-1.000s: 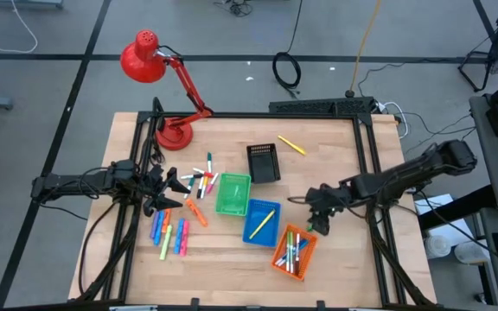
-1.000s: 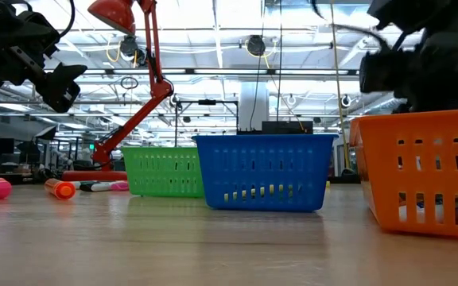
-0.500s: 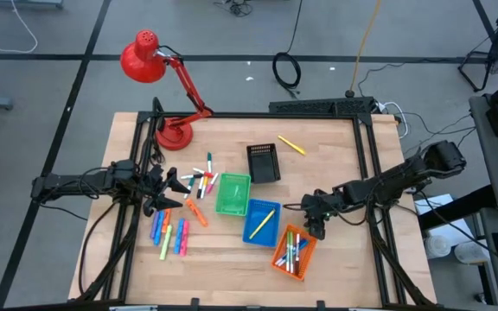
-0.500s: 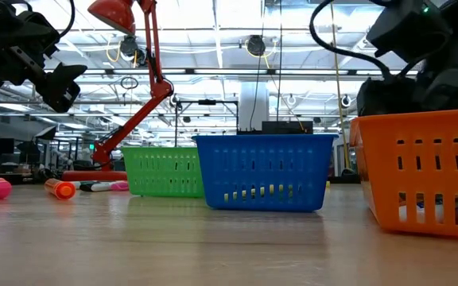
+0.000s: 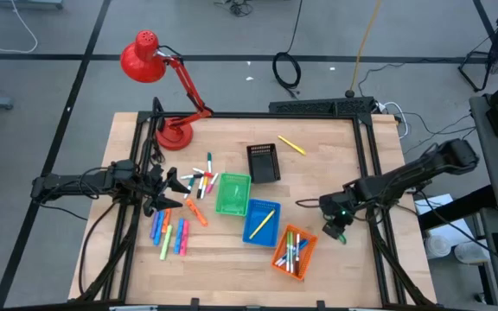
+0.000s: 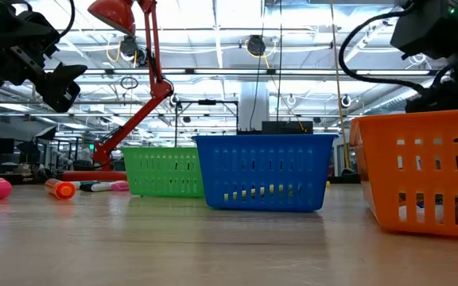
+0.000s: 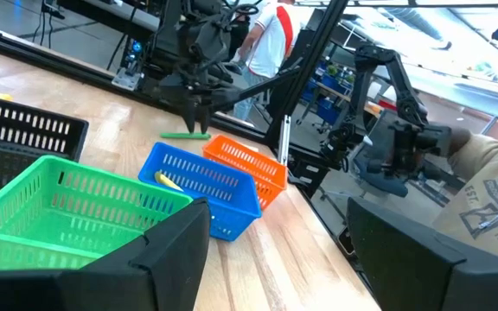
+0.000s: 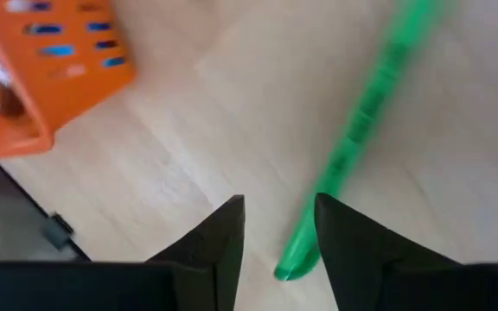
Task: Pick & Place Markers
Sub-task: Put the green pen into the blue basket
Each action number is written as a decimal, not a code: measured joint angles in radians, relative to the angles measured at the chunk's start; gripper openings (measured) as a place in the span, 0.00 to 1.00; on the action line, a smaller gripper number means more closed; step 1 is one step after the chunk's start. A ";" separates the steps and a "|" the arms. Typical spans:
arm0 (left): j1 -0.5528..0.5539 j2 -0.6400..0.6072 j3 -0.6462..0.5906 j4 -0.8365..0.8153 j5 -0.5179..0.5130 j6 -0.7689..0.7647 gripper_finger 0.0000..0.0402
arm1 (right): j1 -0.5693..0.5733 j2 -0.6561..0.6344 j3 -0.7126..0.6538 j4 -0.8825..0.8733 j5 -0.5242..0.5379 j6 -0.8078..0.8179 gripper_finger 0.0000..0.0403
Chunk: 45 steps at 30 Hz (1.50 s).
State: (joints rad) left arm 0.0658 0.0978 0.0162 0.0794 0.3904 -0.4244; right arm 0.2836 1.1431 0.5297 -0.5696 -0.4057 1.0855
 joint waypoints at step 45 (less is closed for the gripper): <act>0.000 0.000 0.000 0.000 0.000 -0.001 0.68 | 0.308 0.121 0.000 -0.090 0.485 0.291 0.05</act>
State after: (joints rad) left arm 0.0658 0.0982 0.0160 0.0795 0.3904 -0.4255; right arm 0.5915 1.2645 0.5301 -0.6594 0.0795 1.3765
